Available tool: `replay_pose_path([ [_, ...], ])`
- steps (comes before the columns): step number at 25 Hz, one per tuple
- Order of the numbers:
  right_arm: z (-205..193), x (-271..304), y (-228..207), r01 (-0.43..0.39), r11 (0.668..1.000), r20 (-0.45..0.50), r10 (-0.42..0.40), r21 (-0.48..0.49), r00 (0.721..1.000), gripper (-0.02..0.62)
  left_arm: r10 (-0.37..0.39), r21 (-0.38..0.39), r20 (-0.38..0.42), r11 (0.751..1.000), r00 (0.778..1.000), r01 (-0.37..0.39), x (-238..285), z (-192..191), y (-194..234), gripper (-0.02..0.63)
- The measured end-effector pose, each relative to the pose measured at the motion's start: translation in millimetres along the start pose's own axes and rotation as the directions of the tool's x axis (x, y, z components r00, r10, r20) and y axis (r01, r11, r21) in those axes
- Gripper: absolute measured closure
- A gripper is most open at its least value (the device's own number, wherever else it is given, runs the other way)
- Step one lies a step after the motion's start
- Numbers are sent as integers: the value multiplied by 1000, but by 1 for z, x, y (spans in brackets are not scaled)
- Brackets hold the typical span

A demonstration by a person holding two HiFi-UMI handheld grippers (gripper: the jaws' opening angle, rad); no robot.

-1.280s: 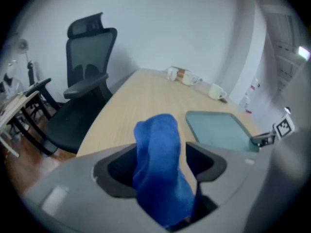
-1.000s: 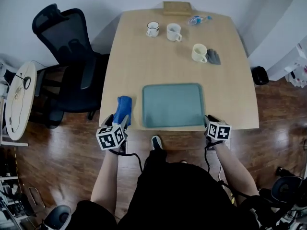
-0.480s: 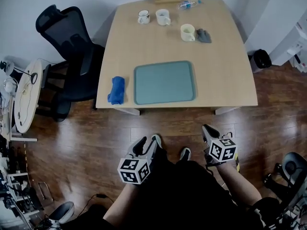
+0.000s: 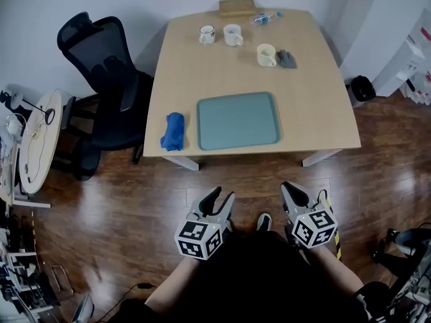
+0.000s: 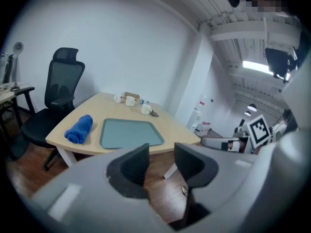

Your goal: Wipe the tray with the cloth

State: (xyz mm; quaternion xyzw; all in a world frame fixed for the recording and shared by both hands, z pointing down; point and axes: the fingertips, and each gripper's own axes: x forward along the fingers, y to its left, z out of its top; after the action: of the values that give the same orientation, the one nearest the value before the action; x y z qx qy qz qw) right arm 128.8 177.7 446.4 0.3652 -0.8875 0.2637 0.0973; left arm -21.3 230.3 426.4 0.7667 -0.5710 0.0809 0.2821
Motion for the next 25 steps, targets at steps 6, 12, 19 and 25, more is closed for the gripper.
replay_pose_path([
  [6,8,7,40,8,998,17,-7,-69,1000,569,22,-9,15,1000,1000,-22,-29,-2,39,443],
  [12,5,14,58,33,995,-13,-34,-95,999,569,59,-45,40,997,997,-57,-51,4,76,445],
  [19,10,25,65,44,992,-20,-47,-116,999,574,102,-41,72,994,992,-99,-63,14,107,445],
  [25,-14,27,70,58,993,-66,-65,-105,996,575,128,-84,57,989,990,-123,-80,-9,127,445],
])
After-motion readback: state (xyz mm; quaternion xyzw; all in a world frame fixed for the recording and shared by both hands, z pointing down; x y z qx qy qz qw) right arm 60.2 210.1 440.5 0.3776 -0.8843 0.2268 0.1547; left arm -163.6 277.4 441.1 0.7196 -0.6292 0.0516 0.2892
